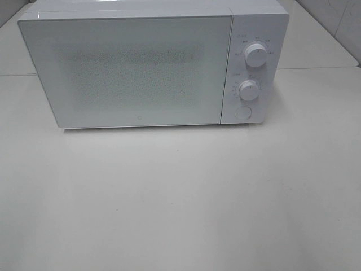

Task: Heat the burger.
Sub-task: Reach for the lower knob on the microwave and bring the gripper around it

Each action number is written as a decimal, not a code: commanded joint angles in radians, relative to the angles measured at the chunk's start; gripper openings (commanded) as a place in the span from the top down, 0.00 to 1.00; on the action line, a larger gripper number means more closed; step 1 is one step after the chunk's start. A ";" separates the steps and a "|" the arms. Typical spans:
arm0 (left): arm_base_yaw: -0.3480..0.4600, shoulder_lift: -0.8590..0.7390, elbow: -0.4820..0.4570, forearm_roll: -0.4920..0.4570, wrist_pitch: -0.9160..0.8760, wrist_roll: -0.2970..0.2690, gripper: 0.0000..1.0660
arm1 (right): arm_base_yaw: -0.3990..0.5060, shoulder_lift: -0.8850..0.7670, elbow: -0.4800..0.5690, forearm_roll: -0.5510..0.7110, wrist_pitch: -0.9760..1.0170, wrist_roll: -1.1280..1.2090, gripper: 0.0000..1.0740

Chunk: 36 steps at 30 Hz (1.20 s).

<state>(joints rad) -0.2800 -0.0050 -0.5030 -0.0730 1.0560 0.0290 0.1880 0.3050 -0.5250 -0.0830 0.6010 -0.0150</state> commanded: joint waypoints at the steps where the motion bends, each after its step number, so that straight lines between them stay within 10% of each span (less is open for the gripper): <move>1: -0.001 -0.021 0.003 0.003 -0.016 0.000 1.00 | -0.005 0.132 -0.007 -0.004 -0.116 -0.007 0.44; 36: -0.001 -0.021 0.003 0.003 -0.016 -0.001 1.00 | -0.005 1.037 -0.007 -0.008 -1.092 -0.008 0.44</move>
<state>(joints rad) -0.2800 -0.0050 -0.5030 -0.0730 1.0560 0.0290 0.1880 1.3420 -0.5250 -0.0830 -0.4540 -0.0150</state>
